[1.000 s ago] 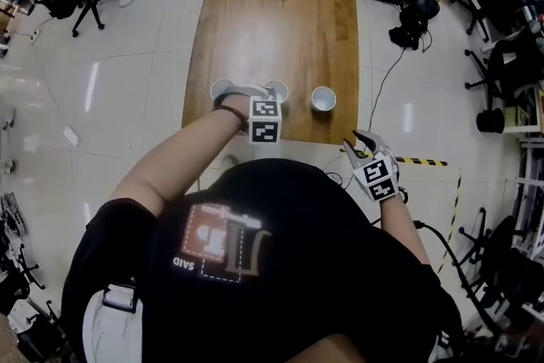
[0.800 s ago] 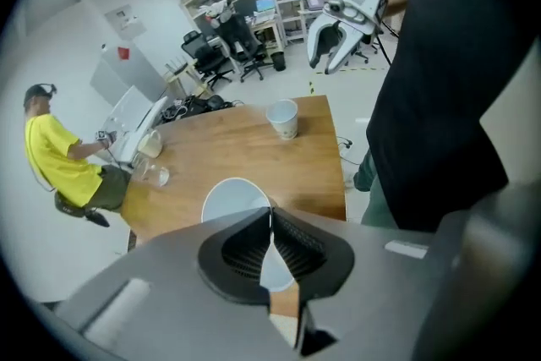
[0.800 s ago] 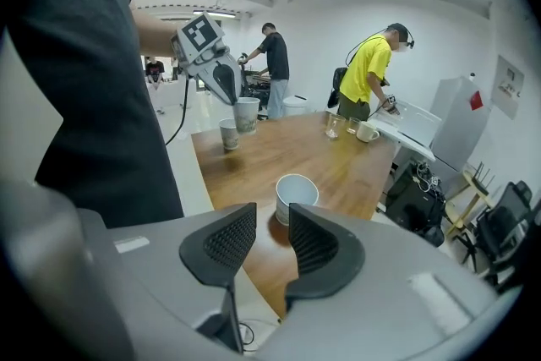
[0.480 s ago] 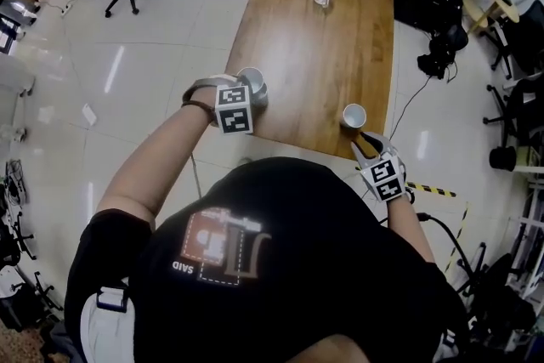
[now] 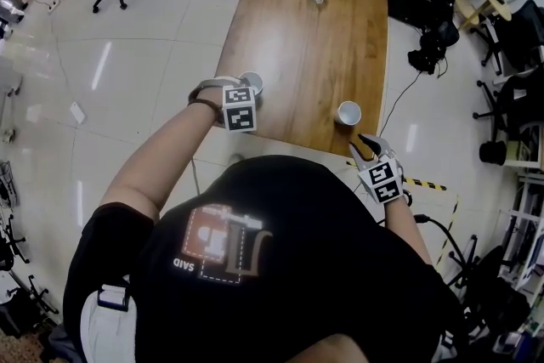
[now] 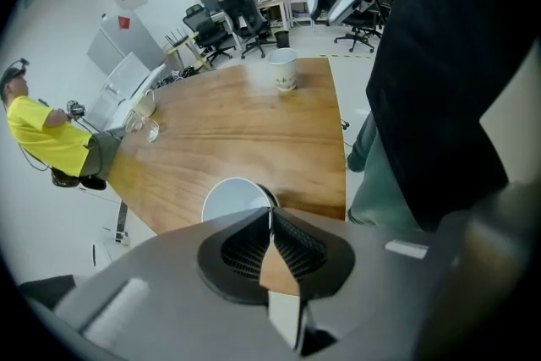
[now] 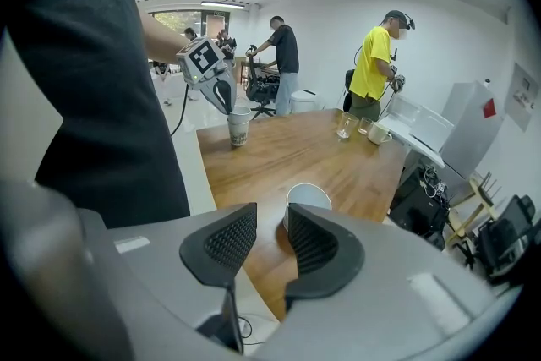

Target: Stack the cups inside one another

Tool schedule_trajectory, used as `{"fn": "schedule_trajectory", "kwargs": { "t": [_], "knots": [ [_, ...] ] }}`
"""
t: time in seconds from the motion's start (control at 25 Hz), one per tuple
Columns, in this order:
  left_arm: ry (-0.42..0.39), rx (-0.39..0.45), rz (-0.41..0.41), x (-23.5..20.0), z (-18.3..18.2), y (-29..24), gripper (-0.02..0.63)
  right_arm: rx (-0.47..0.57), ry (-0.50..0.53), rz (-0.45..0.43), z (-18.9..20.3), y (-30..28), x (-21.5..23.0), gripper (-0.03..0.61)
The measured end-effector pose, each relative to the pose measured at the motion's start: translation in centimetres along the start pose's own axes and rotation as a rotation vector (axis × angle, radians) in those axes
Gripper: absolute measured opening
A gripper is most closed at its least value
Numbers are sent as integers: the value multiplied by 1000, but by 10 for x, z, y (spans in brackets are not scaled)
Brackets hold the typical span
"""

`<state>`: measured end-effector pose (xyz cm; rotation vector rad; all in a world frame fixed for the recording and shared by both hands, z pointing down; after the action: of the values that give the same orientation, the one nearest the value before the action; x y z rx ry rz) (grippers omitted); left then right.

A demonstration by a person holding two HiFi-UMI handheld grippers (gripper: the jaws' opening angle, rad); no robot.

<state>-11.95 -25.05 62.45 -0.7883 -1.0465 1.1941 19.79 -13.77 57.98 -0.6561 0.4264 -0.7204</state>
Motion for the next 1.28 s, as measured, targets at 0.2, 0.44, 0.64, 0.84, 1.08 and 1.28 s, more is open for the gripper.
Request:
{"fn": "schedule_trajectory", "kwargs": {
  "t": [0.2,0.44,0.64,0.84,1.08,1.28],
  "knots": [
    [131,14,57,0,16,-14,70,-2,1,-4,1,-1,-1,127],
    [175,139,-7,-16,6,29,143,26,1,-5,-9,-2,5,126],
    [226,175,-83,-9,17,62,142,65,-68,-21,-9,-7,4,118],
    [549,510,-179,48,33,59,41,116,-293,-46,7,-15,-4,100],
    [1235,915,-204,91,67,49,2,167,-466,-27,29,-19,-1,26],
    [1341,1004,-251,78,82,63,2,205,-627,6,47,-17,9,14]
  ]
}}
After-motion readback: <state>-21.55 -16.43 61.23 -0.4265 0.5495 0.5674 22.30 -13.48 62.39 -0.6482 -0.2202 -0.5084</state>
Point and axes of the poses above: the fingertips, and each gripper's own axes: y backward along the fingers, x to its right, z out of its underside, the point moved 7 cm from there along y, backward along the fingers, and after that the axes turned 8 degrees about x, right-handed, at the moved point
